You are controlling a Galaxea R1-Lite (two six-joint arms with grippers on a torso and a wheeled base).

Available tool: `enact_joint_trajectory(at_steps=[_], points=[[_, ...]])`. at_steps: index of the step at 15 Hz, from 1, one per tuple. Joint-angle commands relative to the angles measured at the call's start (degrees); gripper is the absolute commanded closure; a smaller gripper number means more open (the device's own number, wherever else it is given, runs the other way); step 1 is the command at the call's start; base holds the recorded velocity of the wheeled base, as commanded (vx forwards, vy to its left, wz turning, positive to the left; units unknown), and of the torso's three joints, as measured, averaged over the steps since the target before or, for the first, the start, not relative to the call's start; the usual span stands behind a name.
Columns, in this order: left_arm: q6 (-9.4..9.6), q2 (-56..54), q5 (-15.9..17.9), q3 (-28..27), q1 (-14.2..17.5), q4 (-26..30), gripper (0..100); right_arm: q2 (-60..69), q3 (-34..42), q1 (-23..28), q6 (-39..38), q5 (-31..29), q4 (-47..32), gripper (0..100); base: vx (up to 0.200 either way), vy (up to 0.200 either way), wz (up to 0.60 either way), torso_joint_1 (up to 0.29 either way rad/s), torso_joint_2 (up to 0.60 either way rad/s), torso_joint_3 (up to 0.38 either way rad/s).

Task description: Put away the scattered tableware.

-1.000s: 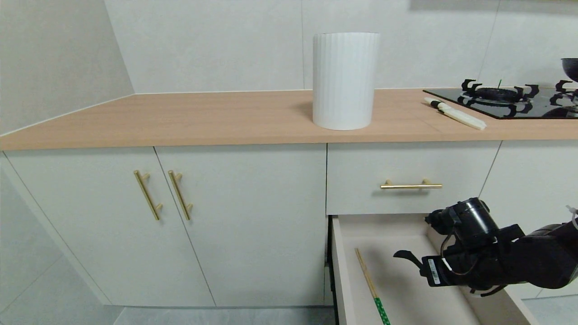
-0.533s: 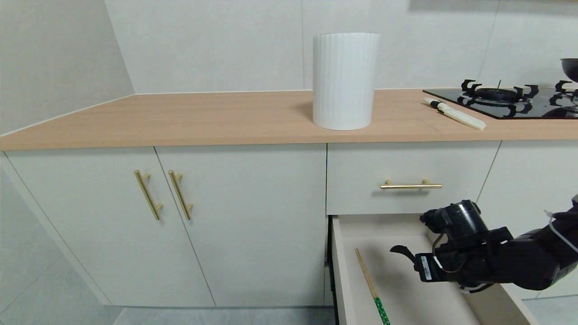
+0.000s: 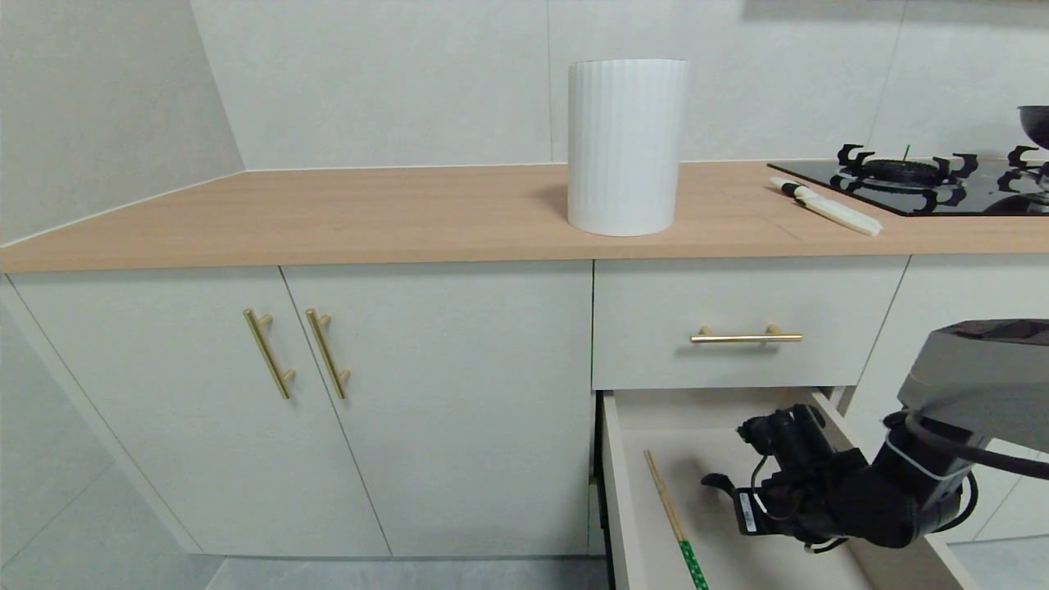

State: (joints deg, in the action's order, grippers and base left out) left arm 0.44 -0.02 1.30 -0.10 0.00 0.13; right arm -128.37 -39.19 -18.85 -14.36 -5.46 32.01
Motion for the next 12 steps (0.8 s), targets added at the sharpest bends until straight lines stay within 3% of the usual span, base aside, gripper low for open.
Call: enact_joint_trajectory(at_steps=[1, 12], points=[[0.00, 0.0, 0.0, 0.0, 0.0, 0.0, 0, -4.4, -0.2, -0.2, 0.2, -0.3, 0.2, 100, 0.000, 0.000, 0.00, 0.000, 0.00, 0.000], [0.00, 0.0, 0.0, 0.0, 0.0, 0.0, 0, -5.8, -0.6, -0.8, -0.1, -2.4, 0.2, 100, 0.000, 0.000, 0.00, 0.000, 0.00, 0.000]])
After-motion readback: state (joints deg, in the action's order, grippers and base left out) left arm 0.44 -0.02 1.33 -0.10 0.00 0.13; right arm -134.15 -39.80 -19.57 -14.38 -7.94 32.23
